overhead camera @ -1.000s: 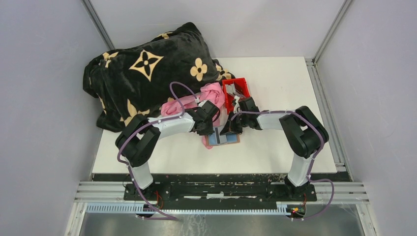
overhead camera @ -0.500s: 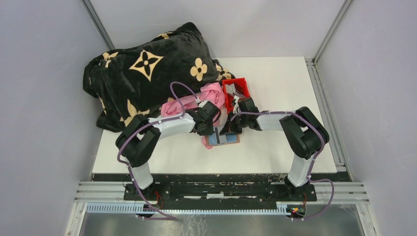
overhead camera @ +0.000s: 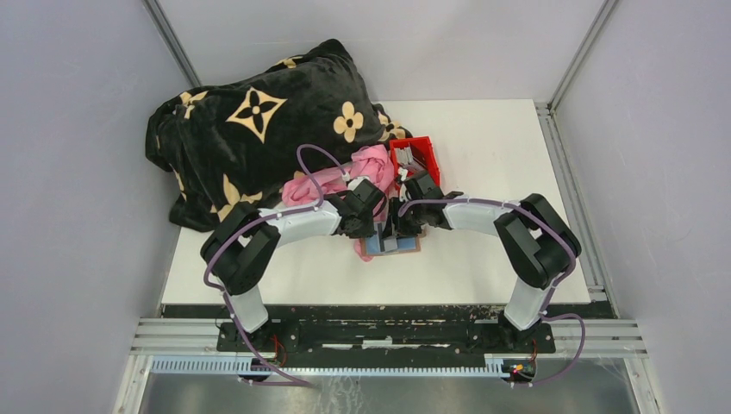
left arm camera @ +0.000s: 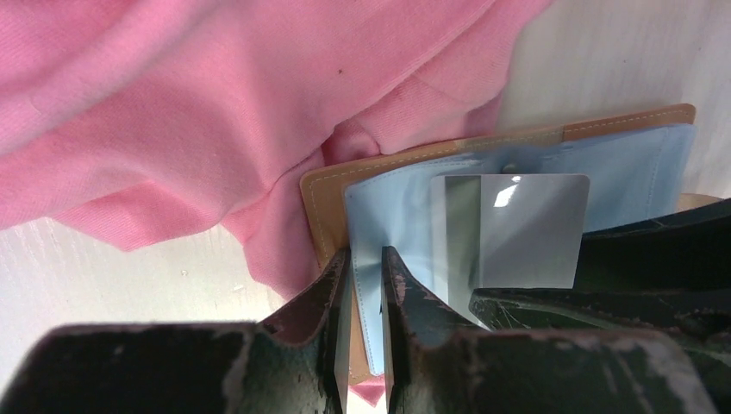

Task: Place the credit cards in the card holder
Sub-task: Insert the credit card into the card holder.

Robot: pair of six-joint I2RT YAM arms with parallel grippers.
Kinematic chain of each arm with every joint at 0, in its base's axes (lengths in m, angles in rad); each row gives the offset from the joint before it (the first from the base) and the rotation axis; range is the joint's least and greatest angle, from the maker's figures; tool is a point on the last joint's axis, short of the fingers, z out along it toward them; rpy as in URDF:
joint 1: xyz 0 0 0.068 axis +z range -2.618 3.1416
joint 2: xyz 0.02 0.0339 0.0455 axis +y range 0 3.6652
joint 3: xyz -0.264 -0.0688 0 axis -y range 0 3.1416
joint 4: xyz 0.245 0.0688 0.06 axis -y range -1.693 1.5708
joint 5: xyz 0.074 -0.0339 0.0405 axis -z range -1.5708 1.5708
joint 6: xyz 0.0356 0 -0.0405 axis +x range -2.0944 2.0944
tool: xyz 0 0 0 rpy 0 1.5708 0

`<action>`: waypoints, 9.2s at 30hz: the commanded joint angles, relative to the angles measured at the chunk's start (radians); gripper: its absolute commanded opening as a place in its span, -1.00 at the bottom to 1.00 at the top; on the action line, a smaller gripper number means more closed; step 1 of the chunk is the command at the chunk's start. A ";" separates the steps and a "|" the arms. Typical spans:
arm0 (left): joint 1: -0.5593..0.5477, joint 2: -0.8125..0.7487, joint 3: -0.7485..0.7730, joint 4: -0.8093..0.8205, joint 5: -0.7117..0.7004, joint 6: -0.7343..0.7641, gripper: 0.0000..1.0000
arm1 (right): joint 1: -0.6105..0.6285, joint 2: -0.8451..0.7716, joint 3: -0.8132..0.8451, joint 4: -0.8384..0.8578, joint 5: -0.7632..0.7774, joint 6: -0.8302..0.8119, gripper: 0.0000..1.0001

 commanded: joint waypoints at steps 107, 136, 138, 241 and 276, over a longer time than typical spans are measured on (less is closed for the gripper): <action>-0.015 0.074 -0.158 -0.026 0.065 0.046 -0.94 | -0.021 0.102 0.312 -0.313 0.155 -0.126 -0.71; -0.015 0.056 -0.177 0.025 0.085 0.055 -0.94 | 0.016 0.139 0.244 -0.233 0.074 -0.033 -0.81; -0.015 0.042 -0.187 0.046 0.094 0.055 -0.94 | 0.019 0.142 0.250 -0.231 0.072 -0.029 -0.81; -0.016 -0.156 -0.262 0.091 0.066 0.030 -0.87 | 0.091 0.090 0.211 -0.191 0.057 0.048 -0.64; -0.017 -0.199 -0.302 0.126 0.050 0.028 -0.79 | 0.102 -0.030 0.459 -0.527 0.332 -0.199 -0.40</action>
